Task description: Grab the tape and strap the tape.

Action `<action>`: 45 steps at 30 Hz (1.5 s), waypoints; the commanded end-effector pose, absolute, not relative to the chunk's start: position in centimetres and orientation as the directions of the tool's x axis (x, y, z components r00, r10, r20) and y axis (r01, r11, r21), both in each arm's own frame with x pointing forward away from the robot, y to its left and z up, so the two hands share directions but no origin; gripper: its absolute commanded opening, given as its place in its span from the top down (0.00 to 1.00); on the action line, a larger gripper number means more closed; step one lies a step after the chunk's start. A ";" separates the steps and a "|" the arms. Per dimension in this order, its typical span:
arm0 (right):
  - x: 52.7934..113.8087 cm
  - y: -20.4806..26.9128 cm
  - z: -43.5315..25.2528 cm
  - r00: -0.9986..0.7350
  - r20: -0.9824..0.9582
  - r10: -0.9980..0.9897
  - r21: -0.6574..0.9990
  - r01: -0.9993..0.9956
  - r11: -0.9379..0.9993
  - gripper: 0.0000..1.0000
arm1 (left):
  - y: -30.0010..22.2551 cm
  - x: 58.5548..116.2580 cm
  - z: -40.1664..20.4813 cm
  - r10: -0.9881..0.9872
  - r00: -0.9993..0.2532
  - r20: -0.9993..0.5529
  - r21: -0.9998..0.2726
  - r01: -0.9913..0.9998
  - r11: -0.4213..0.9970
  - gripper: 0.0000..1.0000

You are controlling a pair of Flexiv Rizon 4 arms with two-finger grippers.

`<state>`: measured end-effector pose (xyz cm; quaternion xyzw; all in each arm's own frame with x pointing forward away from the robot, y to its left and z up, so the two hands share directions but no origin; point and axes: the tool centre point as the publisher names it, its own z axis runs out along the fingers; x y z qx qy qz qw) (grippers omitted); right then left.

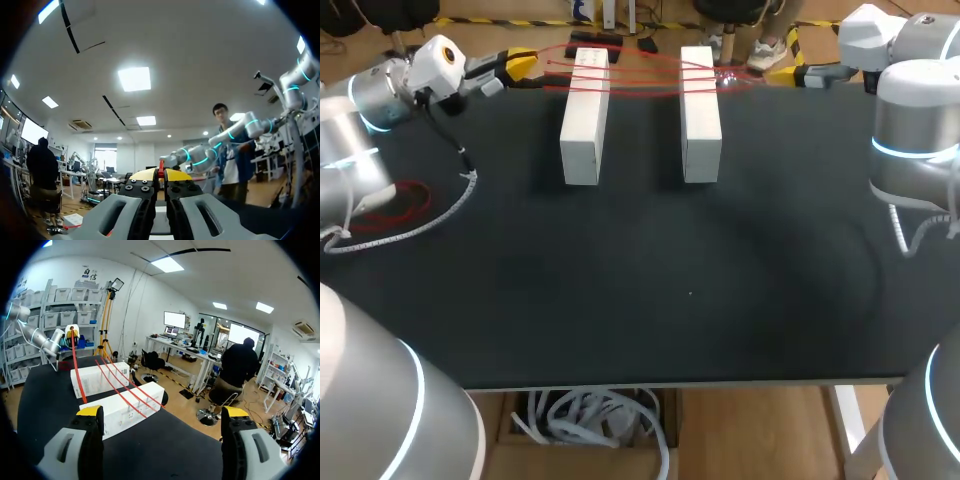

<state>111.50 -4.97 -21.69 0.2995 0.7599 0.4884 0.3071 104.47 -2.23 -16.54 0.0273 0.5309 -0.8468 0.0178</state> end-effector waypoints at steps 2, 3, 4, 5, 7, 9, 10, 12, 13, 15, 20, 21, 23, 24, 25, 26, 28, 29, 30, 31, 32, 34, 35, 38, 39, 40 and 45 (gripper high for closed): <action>111.5 -5.0 -21.7 -0.632 -0.174 0.755 0.926 0.156 0.344 0.00 | -2.5 101.5 -14.6 -0.068 -0.997 -0.046 -0.910 0.070 -0.408 1.00; 111.5 -5.0 -21.7 -0.632 -0.174 0.755 0.926 0.156 0.344 0.00 | -2.5 101.2 -14.4 -0.069 -0.997 -0.044 -0.912 0.069 -0.404 1.00; 111.5 -5.0 -21.7 -0.632 -0.174 0.755 0.926 0.156 0.344 0.00 | -2.5 100.8 -14.1 -0.072 -0.996 -0.043 -0.912 0.069 -0.405 1.00; 111.5 -5.0 -21.7 -0.632 -0.174 0.755 0.926 0.156 0.344 0.00 | -2.6 100.5 -13.9 -0.076 -0.996 -0.040 -0.916 0.067 -0.397 1.00; 111.5 -5.0 -21.7 -0.632 -0.174 0.755 0.926 0.156 0.344 0.00 | -2.8 99.9 -13.5 -0.081 -0.996 -0.038 -0.915 0.067 -0.398 1.00; 111.5 -5.0 -21.7 -0.632 -0.174 0.755 0.926 0.156 0.344 0.00 | -2.9 99.3 -13.2 -0.092 -0.995 -0.029 -0.918 0.063 -0.393 1.00; 111.5 -5.0 -21.7 -0.632 -0.174 0.755 0.926 0.156 0.344 0.00 | -2.9 99.0 -13.1 -0.098 -0.995 -0.021 -0.919 0.058 -0.391 1.00; 111.5 -5.0 -21.7 -0.632 -0.174 0.755 0.926 0.156 0.344 0.00 | -3.0 98.5 -12.9 -0.114 -0.993 -0.011 -0.921 0.054 -0.385 1.00; 111.5 -5.0 -21.7 -0.632 -0.174 0.755 0.926 0.156 0.344 0.00 | -3.0 98.2 -12.8 -0.120 -0.993 -0.009 -0.920 0.055 -0.389 1.00; 111.5 -5.0 -21.7 -0.632 -0.174 0.755 0.926 0.156 0.344 0.00 | -3.1 97.7 -12.4 -0.130 -0.992 -0.002 -0.918 0.054 -0.392 1.00; 111.5 -5.0 -21.7 -0.632 -0.174 0.755 0.926 0.156 0.344 0.00 | -3.3 96.6 -11.7 -0.130 -0.992 -0.003 -0.905 0.058 -0.421 1.00; 111.5 -5.0 -21.7 -0.632 -0.174 0.755 0.926 0.156 0.344 0.00 | -3.3 96.4 -11.6 -0.132 -0.991 -0.004 -0.905 0.060 -0.421 1.00; 111.5 -5.0 -21.7 -0.632 -0.174 0.755 0.926 0.156 0.344 0.00 | -3.4 96.2 -11.3 -0.132 -0.991 -0.007 -0.898 0.064 -0.435 1.00; 111.5 -5.0 -21.7 -0.632 -0.174 0.755 0.926 0.156 0.344 0.00 | -3.4 96.1 -11.2 -0.138 -0.990 -0.008 -0.898 0.067 -0.434 1.00; 111.5 -5.0 -21.7 -0.632 -0.174 0.755 0.926 0.156 0.344 0.00 | -3.4 96.1 -11.0 -0.135 -0.991 -0.018 -0.891 0.077 -0.448 1.00; 111.5 -5.0 -21.7 -0.632 -0.174 0.755 0.926 0.156 0.344 0.00 | -3.5 96.1 -10.8 -0.137 -0.990 -0.027 -0.885 0.087 -0.457 1.00; 111.5 -5.0 -21.7 -0.632 -0.174 0.755 0.926 0.156 0.344 0.00 | -3.6 96.1 -10.6 -0.127 -0.991 -0.034 -0.885 0.089 -0.457 1.00; 111.5 -5.0 -21.7 -0.632 -0.174 0.755 0.926 0.156 0.344 0.00 | -3.7 96.1 -10.4 -0.124 -0.991 -0.043 -0.879 0.096 -0.466 1.00; 111.5 -5.0 -21.7 -0.632 -0.174 0.755 0.926 0.156 0.344 0.00 | -3.8 96.2 -10.3 -0.117 -0.992 -0.042 -0.884 0.091 -0.459 1.00; 111.5 -5.0 -21.7 -0.632 -0.174 0.755 0.926 0.156 0.344 0.00 | -3.9 96.2 -10.2 -0.103 -0.993 -0.049 -0.883 0.091 -0.460 1.00; 111.5 -5.0 -21.7 -0.632 -0.174 0.755 0.926 0.156 0.344 0.00 | -4.0 96.2 -10.1 -0.094 -0.994 -0.058 -0.878 0.096 -0.469 1.00; 111.5 -5.0 -21.7 -0.632 -0.174 0.755 0.926 0.156 0.344 0.00 | -4.1 96.4 -10.0 -0.082 -0.994 -0.067 -0.879 0.098 -0.467 1.00; 111.5 -5.0 -21.7 -0.632 -0.174 0.755 0.926 0.156 0.344 0.00 | -4.2 96.5 -9.9 -0.079 -0.994 -0.078 -0.869 0.107 -0.483 1.00; 111.5 -5.0 -21.7 -0.632 -0.174 0.755 0.926 0.156 0.344 0.00 | -4.3 97.0 -9.8 -0.070 -0.994 -0.087 -0.869 0.110 -0.483 1.00; 111.5 -5.0 -21.7 -0.632 -0.174 0.755 0.926 0.156 0.344 0.00 | -4.3 97.1 -9.8 -0.069 -0.994 -0.089 -0.870 0.112 -0.481 1.00; 111.5 -5.0 -21.7 -0.632 -0.174 0.755 0.926 0.156 0.344 0.00 | -4.3 97.2 -9.9 -0.063 -0.993 -0.098 -0.869 0.116 -0.481 1.00; 111.5 -5.0 -21.7 -0.632 -0.174 0.755 0.926 0.156 0.344 0.00 | -4.4 97.7 -10.0 -0.034 -0.995 -0.097 -0.867 0.101 -0.488 1.00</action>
